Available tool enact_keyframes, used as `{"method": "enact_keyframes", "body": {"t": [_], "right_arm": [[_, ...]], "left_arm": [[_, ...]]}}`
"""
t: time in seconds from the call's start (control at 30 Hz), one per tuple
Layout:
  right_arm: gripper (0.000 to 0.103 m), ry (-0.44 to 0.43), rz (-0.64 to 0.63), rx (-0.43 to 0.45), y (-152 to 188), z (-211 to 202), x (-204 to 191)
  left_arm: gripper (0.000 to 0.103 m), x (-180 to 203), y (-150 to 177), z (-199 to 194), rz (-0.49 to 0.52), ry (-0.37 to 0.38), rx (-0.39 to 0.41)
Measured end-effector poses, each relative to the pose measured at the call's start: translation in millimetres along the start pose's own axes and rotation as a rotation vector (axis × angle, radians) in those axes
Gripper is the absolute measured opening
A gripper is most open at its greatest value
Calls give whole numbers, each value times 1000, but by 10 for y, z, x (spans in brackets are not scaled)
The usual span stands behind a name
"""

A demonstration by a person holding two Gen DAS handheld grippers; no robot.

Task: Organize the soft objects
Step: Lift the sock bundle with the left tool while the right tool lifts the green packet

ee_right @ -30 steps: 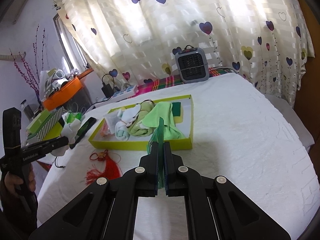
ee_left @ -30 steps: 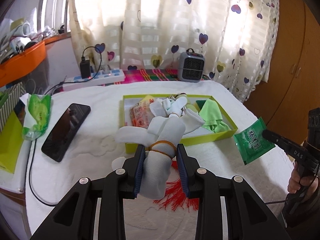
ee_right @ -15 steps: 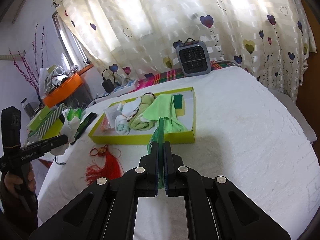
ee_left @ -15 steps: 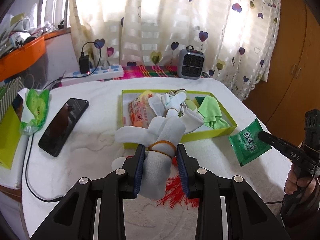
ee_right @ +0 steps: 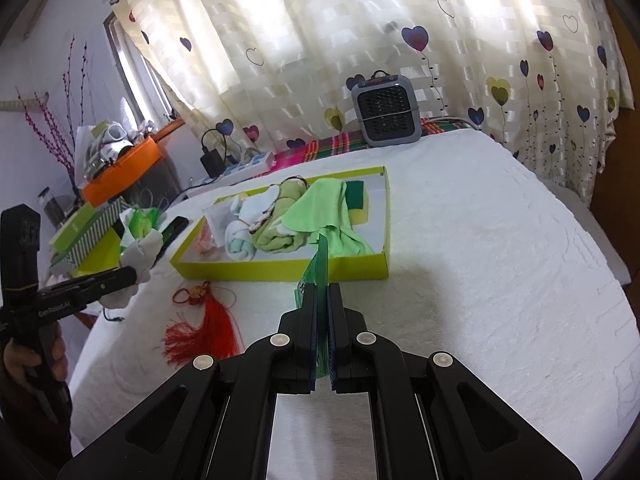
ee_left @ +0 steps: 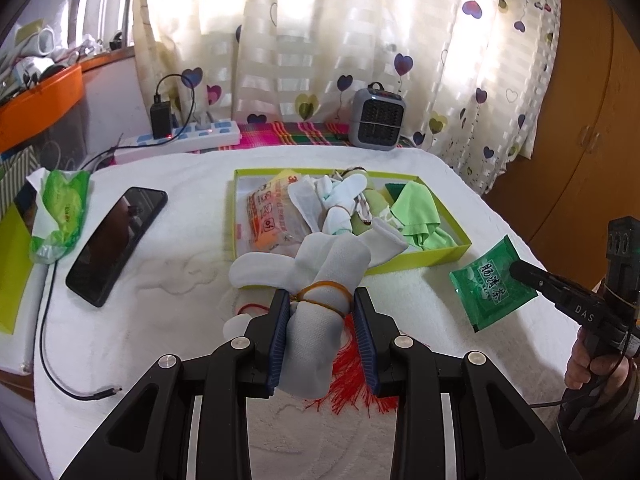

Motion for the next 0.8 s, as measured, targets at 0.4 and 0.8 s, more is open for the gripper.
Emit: {"method": "enact_keyframes", "body": {"t": [0.4,0.8], "right_arm": [[4,-49,-31,-50,153,107,-209],[7,-84,-10,-58,184,144,-279]], "left_arm": [[30,27,47,44,-7,11,-10],[30,-18,104,75,-22,16,-20]]}}
Point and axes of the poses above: each gripper's, at about its wrist camera, not at the fingertips, and z roughly the way its jaws point, x to its right, y to its underside, the point moved 8 cm from there along z, roughly the way its jaws point, and after that the axes turned 15 degrees about x, right-handed, at the moved point
